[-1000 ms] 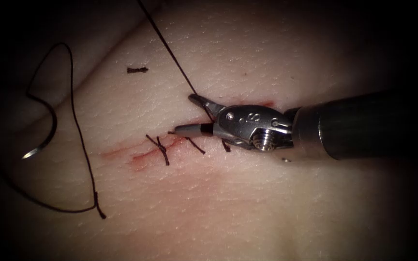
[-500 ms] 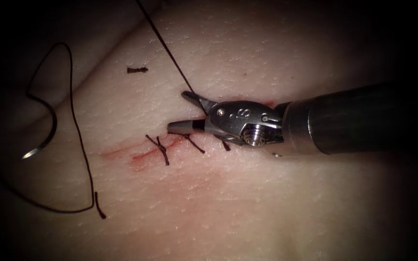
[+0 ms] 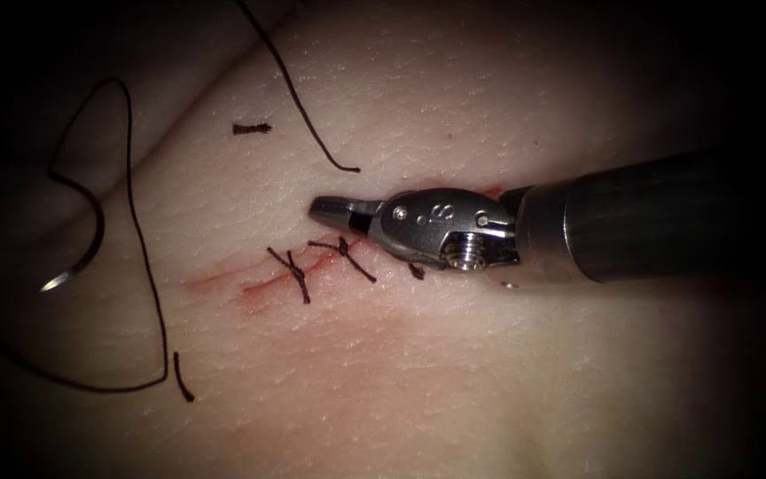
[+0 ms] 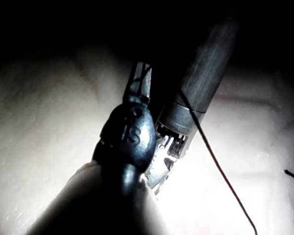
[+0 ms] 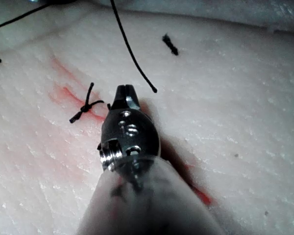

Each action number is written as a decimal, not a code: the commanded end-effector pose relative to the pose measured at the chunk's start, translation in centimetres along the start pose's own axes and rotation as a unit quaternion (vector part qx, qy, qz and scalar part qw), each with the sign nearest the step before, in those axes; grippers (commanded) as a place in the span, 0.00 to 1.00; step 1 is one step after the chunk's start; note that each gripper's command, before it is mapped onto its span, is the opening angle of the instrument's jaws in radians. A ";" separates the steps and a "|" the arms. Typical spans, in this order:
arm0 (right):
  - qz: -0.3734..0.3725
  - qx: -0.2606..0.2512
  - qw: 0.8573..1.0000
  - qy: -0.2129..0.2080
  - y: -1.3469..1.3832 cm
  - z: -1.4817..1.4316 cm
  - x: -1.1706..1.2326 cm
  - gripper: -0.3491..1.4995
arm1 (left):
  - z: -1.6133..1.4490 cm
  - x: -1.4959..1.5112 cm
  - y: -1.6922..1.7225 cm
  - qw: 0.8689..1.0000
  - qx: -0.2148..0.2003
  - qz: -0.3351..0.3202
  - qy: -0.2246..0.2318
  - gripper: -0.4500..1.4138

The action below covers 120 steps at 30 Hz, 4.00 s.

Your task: Wound Closure

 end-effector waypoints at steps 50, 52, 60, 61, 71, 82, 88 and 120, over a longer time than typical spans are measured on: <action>0.000 -0.027 0.999 0.019 0.11 -1.11 -0.36 0.80 | 0.67 -2.46 2.35 0.988 -0.088 -0.102 -0.081 0.81; 0.000 -0.025 1.000 0.016 0.11 -1.11 -0.36 0.80 | 0.49 -2.63 2.01 0.986 -0.066 -0.104 -0.111 0.82; -0.001 -0.024 1.000 0.012 0.11 -1.11 -0.36 0.80 | 0.20 -3.17 1.26 0.984 -0.014 -0.106 -0.145 0.73; -0.001 -0.023 1.000 0.010 0.10 -1.11 -0.36 0.80 | 0.18 -3.24 1.25 0.984 -0.015 -0.103 -0.147 0.74; -0.001 -0.022 1.000 0.009 0.05 -1.11 -0.40 0.81 | 0.06 -3.76 1.31 0.977 -0.058 -0.080 -0.190 0.67; -0.006 -0.014 1.000 0.007 0.04 -1.42 -0.50 0.74 | 0.69 -3.50 1.13 0.962 0.099 0.015 -0.256 0.47; -0.004 -0.015 1.000 0.006 0.07 -1.40 -0.47 0.74 | 0.80 -3.67 1.22 0.931 0.130 0.096 -0.328 0.42; -0.002 -0.020 1.000 0.005 0.06 -1.30 -0.43 0.76 | 1.21 -4.14 1.43 0.862 0.077 0.245 -0.437 0.28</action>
